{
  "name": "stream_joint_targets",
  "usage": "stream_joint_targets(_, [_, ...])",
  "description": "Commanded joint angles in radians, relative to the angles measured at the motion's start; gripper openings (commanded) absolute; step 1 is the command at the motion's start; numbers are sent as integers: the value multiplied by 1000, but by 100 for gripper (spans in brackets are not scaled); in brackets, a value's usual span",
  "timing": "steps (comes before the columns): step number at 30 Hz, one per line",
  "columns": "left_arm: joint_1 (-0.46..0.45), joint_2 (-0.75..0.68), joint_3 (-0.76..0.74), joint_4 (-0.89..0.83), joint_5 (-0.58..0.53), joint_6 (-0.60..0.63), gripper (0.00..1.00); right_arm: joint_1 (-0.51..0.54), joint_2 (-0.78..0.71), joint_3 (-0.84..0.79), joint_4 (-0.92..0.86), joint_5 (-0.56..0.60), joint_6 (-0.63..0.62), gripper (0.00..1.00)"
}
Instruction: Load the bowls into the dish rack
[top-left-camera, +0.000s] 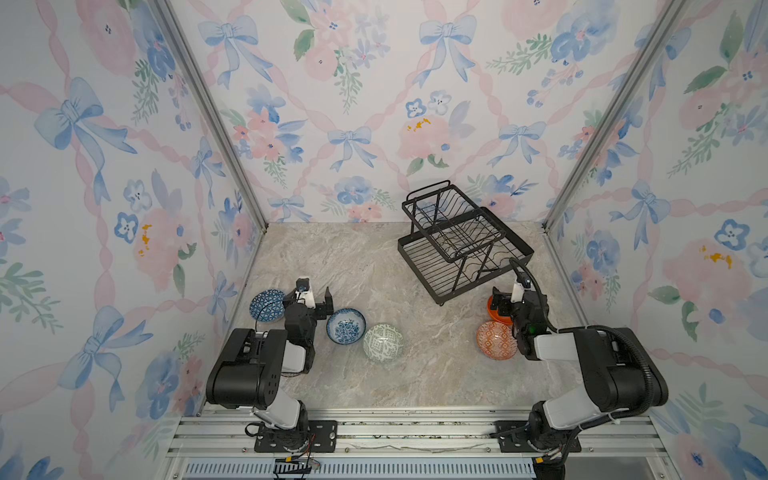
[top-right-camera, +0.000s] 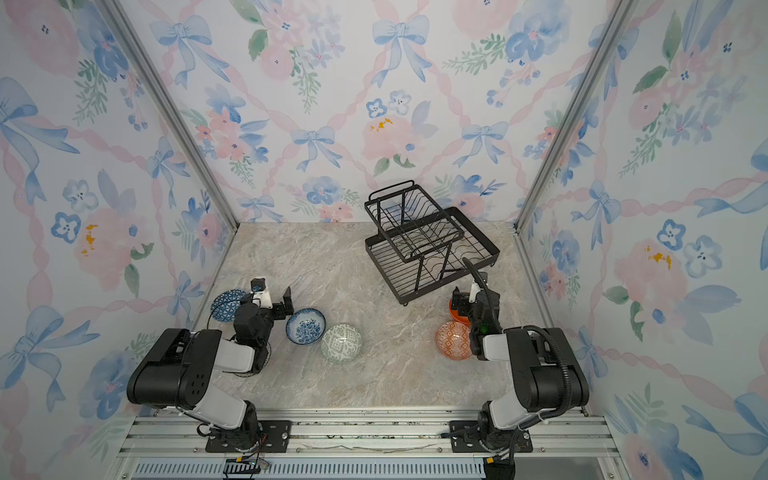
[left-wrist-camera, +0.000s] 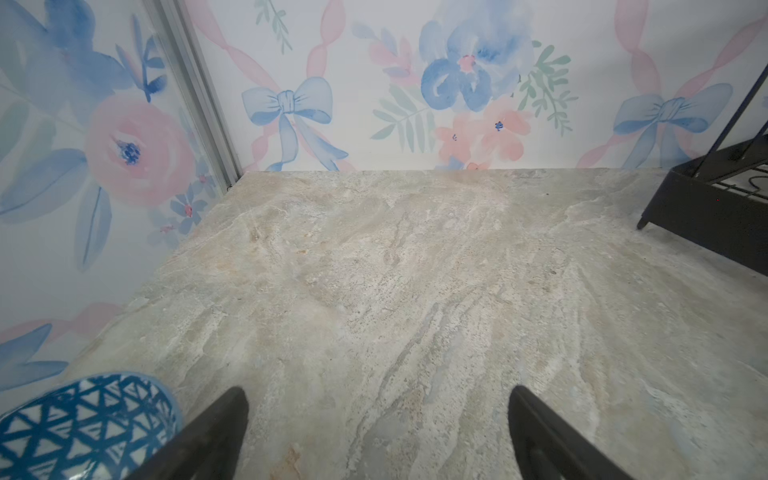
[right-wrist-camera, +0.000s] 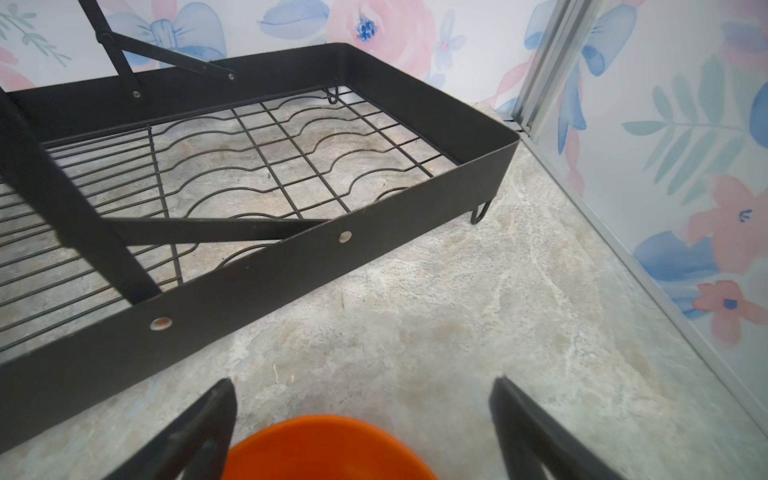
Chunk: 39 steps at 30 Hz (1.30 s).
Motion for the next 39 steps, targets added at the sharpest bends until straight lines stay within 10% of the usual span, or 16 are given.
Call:
stream_joint_targets(1, [3,7,-5,14,9,16,98,0,-2,14,14,-7,-11,97])
stream_joint_targets(26, [41,2,-6,13,98,-6,98,-1,-4,16,13,-10,-9,97])
stream_joint_targets(39, [53,-84,67,-187,74,-24,98,4,-205,178,-464,244,54,97])
